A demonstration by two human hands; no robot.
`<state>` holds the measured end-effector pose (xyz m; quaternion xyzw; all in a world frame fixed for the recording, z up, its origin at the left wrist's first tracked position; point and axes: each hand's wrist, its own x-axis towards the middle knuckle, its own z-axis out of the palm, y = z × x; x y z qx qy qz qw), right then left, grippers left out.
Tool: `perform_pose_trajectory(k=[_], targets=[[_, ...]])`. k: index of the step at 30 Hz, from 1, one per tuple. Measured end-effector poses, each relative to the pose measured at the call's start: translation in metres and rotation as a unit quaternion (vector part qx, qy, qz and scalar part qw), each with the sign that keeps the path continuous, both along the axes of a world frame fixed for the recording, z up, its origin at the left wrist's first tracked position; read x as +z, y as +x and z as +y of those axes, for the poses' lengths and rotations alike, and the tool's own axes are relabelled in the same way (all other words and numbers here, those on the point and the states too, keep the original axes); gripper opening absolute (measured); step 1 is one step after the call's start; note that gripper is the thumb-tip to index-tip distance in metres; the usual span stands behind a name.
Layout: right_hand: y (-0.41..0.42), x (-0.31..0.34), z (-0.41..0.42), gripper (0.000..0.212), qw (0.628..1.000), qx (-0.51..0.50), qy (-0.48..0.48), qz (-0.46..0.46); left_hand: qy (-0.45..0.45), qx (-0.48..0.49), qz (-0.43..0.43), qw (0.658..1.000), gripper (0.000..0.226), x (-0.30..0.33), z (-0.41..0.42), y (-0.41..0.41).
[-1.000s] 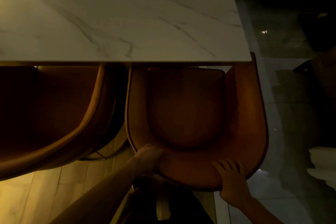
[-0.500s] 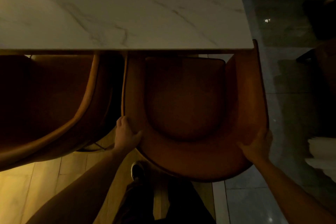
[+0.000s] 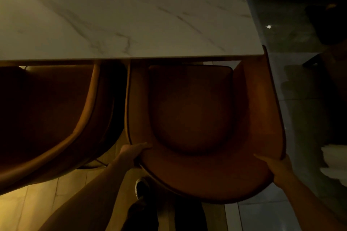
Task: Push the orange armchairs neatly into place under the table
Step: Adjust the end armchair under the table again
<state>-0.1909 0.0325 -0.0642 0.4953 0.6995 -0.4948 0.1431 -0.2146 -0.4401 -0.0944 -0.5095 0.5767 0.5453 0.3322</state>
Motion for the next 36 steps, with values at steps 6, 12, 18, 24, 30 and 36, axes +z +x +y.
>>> perform_pose_trajectory(k=[6, 12, 18, 24, 30, 36], targets=[[0.002, -0.004, -0.001, 0.102, 0.999, 0.002, 0.036, 0.006, -0.015, 0.007, 0.029, 0.999, 0.05, -0.005, -0.001, 0.006], [0.002, -0.004, -0.002, 0.106, 0.999, 0.001, 0.039, 0.002, -0.018, -0.002, 0.017, 1.0, 0.059, -0.005, -0.005, 0.016], [-0.004, -0.003, -0.01, 0.107, 0.999, 0.025, 0.022, 0.002, -0.033, 0.014, 0.021, 0.999, 0.061, -0.01, -0.015, 0.041], [-0.014, -0.005, -0.017, 0.103, 0.999, 0.032, 0.003, 0.017, -0.015, 0.037, 0.024, 0.999, 0.053, -0.008, -0.026, 0.043], [-0.017, -0.007, -0.024, 0.104, 0.999, 0.018, 0.013, 0.024, -0.019, 0.042, 0.028, 0.999, 0.055, -0.006, -0.031, 0.03], [-0.02, -0.011, -0.043, 0.094, 1.0, 0.002, -0.006, 0.023, -0.051, 0.027, 0.041, 0.997, 0.045, -0.004, -0.048, 0.008]])
